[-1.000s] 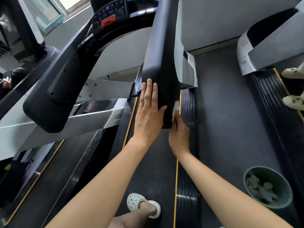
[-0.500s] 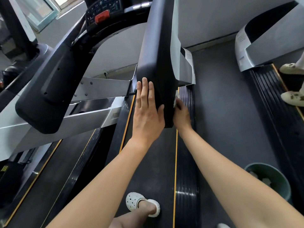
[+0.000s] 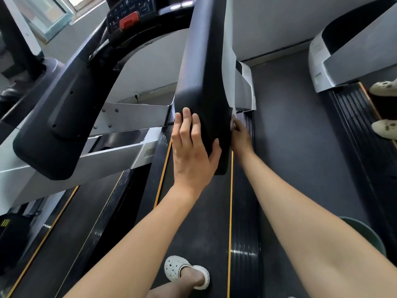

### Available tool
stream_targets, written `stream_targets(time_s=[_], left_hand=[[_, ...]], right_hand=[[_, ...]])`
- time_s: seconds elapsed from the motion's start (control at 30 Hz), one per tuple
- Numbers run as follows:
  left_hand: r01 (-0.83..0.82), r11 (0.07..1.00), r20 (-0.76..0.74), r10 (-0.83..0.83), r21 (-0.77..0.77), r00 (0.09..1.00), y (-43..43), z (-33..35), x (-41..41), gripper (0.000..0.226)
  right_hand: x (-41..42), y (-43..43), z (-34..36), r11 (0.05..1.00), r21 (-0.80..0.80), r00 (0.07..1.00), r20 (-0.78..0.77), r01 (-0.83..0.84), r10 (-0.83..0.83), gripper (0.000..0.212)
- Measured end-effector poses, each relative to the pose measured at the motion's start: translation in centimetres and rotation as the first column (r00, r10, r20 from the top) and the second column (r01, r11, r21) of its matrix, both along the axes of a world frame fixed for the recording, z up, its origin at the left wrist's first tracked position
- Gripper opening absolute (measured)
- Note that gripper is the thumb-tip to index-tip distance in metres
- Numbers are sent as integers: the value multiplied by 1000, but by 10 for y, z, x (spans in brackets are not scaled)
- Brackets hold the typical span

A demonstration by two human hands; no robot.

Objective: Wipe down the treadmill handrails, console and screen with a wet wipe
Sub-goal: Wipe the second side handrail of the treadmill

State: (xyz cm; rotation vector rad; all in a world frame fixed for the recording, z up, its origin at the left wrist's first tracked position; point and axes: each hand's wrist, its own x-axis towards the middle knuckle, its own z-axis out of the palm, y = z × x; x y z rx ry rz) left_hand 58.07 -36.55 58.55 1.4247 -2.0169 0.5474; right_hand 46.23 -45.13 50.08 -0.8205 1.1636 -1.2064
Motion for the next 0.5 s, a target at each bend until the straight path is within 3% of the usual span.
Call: stream_targets(time_s=[0.3, 0.5], left_hand=[[42, 999, -15, -42, -4, 999, -3, -6, -1, 68], [41, 999, -27, -40, 31, 999, 1, -2, 0, 68]], right_hand=[[25, 54, 11, 990, 3, 939, 314, 143, -136, 36], [14, 33, 17, 995, -24, 994, 51, 96, -94, 35]])
